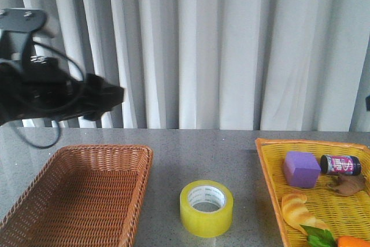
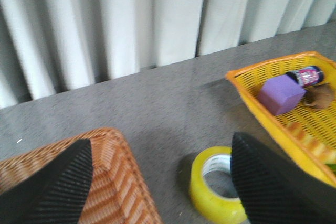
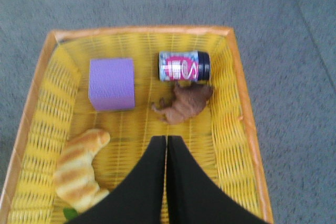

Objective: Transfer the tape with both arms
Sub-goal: 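Open the right gripper and raise it away from the tape, then reach the left gripper down to the tape roll and grasp its rim, then lift the tape with the left gripper and lower it into the brown basket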

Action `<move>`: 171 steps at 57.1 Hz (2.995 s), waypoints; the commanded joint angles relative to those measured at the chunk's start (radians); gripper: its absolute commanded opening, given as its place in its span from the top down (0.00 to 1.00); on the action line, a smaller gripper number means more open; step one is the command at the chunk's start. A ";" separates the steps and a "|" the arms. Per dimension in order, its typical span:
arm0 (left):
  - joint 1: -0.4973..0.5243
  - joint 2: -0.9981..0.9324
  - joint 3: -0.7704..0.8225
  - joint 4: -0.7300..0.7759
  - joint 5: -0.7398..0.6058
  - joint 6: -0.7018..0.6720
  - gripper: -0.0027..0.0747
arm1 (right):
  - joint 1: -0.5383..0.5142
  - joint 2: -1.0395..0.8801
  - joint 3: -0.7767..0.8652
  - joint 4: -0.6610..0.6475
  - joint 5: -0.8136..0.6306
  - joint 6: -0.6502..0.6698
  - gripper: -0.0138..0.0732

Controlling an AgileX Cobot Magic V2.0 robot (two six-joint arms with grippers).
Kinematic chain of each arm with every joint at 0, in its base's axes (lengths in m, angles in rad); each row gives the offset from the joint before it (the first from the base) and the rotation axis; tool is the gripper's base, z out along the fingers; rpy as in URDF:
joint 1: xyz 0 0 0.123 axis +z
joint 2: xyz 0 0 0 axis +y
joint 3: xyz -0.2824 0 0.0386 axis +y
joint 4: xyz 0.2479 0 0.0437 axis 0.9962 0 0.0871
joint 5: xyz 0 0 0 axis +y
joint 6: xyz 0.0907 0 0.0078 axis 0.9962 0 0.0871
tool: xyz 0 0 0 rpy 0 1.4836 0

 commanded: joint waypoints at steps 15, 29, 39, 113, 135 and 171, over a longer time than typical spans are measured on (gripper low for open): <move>-0.124 0.330 -0.341 -0.003 0.053 0.002 0.27 | -0.007 -0.027 0.010 0.008 -0.047 -0.012 0.85; -0.166 0.586 -0.501 0.082 0.171 -0.043 0.27 | -0.007 -0.027 0.010 0.008 -0.047 -0.012 0.85; -0.177 0.681 -0.540 0.134 0.188 -0.114 0.27 | -0.007 -0.027 0.010 0.008 -0.048 -0.012 0.85; -0.176 0.769 -0.540 0.250 0.157 -0.273 0.96 | -0.007 -0.027 0.010 0.008 -0.042 -0.013 0.85; -0.176 0.606 -0.587 0.284 0.116 -0.259 0.97 | -0.007 -0.027 0.010 0.008 -0.042 -0.013 0.85; -0.069 0.279 -0.593 0.592 0.322 -0.336 0.97 | -0.007 -0.027 0.010 0.008 -0.042 -0.013 0.85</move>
